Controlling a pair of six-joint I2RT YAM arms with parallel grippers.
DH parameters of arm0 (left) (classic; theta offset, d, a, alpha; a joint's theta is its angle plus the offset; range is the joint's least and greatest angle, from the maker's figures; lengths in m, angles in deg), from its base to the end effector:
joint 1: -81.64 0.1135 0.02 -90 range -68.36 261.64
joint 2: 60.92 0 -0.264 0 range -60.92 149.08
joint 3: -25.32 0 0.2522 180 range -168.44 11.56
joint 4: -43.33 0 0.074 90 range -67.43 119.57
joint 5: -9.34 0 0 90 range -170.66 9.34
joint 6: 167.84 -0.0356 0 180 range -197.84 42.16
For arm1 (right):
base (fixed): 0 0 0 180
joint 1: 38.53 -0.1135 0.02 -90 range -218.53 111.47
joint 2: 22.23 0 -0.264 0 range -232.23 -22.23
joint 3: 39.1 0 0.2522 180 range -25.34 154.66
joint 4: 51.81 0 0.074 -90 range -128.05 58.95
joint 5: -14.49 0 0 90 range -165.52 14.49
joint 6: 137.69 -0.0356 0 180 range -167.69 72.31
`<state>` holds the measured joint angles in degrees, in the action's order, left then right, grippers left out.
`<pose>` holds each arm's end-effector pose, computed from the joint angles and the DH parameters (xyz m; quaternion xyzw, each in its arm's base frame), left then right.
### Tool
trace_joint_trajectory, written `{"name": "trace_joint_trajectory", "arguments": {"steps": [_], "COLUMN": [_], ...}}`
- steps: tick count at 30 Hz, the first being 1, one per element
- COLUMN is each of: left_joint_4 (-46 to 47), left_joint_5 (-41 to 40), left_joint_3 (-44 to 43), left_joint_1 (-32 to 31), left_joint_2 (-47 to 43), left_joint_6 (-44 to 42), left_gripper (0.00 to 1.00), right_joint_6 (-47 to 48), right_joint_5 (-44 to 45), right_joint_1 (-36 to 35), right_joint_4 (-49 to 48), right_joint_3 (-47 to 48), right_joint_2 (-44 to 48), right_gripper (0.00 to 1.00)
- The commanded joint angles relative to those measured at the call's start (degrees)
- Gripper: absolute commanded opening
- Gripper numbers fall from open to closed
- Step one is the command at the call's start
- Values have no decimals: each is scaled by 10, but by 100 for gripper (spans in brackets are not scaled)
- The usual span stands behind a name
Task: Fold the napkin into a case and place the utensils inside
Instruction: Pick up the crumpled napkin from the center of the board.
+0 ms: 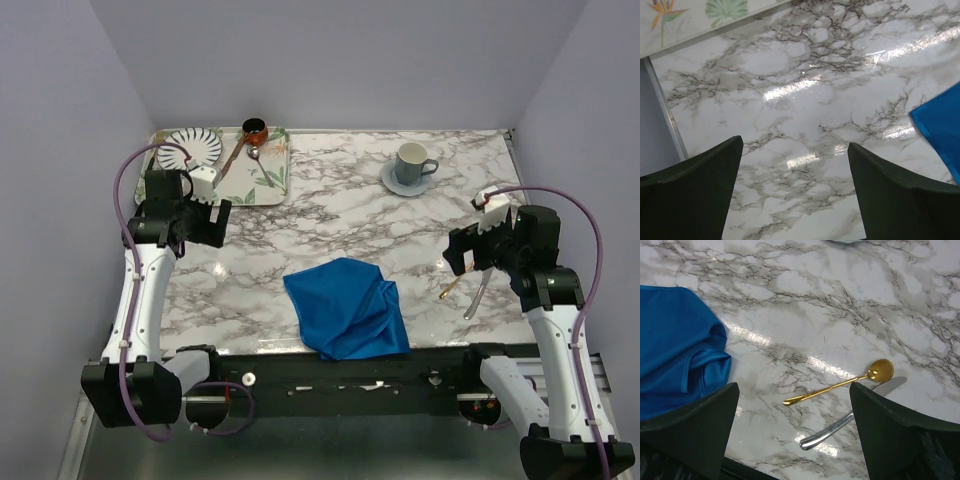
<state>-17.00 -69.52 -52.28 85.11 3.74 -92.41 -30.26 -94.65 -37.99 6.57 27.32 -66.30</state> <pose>0.2266 0.0068 0.3284 0.1248 0.9195 -0.0326 0.3713 0.1507 0.0103 0.3297 -0.2037 0.8581 0.0765 0.4651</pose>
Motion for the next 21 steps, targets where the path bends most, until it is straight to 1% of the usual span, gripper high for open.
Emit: {"name": "trace_joint_trajectory", "arguments": {"steps": [1,4,5,6,8,9,11,12,14,15,18,19,21], "left_joint_4": [81,86,80,73,53,42,18,9,-2,-1,15,26,38], "left_joint_5": [-73,-47,-10,8,39,68,69,62,44,33,-6,-22,-35], "left_joint_3": [-16,-50,-59,-72,-82,-89,-88,-77,-53,-22,30,40,56], "left_joint_1": [-8,-7,-8,-9,-17,-33,-70,-112,-160,-206,-272,-308,-337], "left_joint_2": [-36,-39,-40,-40,-38,-34,-21,-17,-3,0,21,38,60], "left_joint_6": [-13,-48,-81,-100,-108,-113,-106,-109,-113,-114,-115,-113,-110], "left_gripper": [99,99,99,99,99,99,99,99,99,99,99,99,99], "right_joint_6": [-10,-10,-1,13,25,39,44,51,61,66,77,79,81], "right_joint_5": [6,10,-12,-26,-69,-84,-116,-124,-137,-137,-137,-137,-138], "right_joint_1": [-2,-2,-2,-2,-3,-2,-2,-2,-2,-2,-2,-2,-2], "right_joint_4": [-7,3,8,13,31,38,56,63,85,91,104,103,100], "right_joint_3": [23,43,47,52,62,66,72,75,82,87,88,87,84], "right_joint_2": [0,-5,-7,-11,-23,-29,-44,-52,-74,-80,-94,-96,-102], "right_gripper": [100,100,100,100,100,100,100,100,100,100,100,100,100]}}
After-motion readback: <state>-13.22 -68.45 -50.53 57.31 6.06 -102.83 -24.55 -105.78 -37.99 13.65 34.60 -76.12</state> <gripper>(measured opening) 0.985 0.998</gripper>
